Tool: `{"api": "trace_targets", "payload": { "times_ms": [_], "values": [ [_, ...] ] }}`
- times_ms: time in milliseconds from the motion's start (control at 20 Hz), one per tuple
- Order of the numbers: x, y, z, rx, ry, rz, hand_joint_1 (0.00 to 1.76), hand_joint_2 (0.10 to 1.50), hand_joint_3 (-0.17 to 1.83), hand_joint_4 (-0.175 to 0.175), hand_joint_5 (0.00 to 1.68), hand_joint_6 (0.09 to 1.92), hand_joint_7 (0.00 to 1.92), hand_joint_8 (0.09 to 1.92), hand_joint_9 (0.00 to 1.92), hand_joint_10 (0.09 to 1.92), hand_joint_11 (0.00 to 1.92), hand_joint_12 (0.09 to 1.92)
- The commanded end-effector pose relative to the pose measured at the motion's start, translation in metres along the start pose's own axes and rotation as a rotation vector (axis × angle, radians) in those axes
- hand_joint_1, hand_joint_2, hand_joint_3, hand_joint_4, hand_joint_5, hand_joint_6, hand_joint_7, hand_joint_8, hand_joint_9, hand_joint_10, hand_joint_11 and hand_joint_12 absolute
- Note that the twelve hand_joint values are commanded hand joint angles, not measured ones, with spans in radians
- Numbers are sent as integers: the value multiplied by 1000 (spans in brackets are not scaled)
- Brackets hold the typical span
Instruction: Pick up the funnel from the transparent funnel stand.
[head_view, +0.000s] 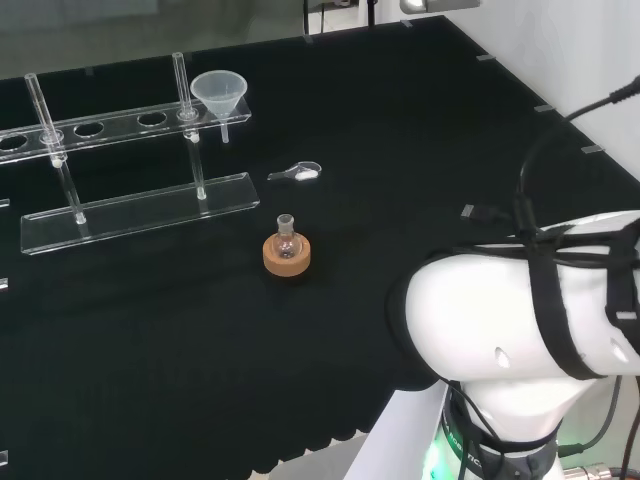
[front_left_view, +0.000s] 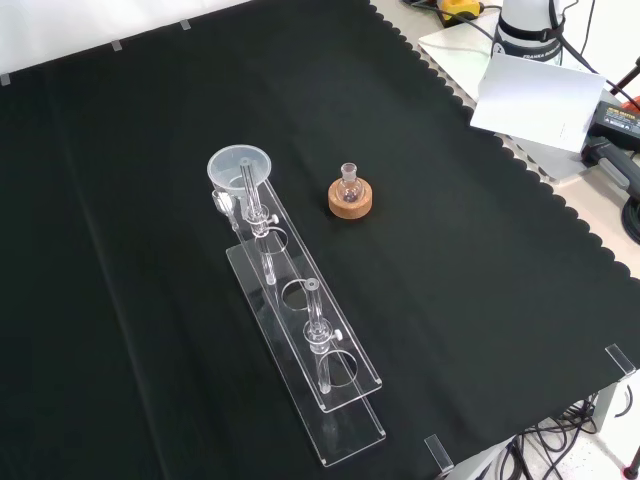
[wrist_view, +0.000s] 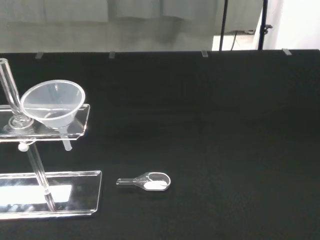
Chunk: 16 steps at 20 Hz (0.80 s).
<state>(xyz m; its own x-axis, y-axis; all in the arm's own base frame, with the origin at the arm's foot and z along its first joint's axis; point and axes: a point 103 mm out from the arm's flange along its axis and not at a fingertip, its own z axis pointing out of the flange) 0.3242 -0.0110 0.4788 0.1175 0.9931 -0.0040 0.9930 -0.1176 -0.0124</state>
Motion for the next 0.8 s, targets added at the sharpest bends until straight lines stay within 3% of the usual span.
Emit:
{"api": "trace_targets", "payload": {
  "times_ms": [50,350,800],
  "values": [
    [-9,42,14,23,18,39,0,1369,64,19,225,87,5,365,97,650,25,1375],
    [5,75,31,63,5,-2,0,1361,62,13,229,87,10,378,103,653,23,1378],
    [46,123,61,134,-20,-140,34,1325,48,8,223,87,9,407,106,656,14,1387]
  ]
}}
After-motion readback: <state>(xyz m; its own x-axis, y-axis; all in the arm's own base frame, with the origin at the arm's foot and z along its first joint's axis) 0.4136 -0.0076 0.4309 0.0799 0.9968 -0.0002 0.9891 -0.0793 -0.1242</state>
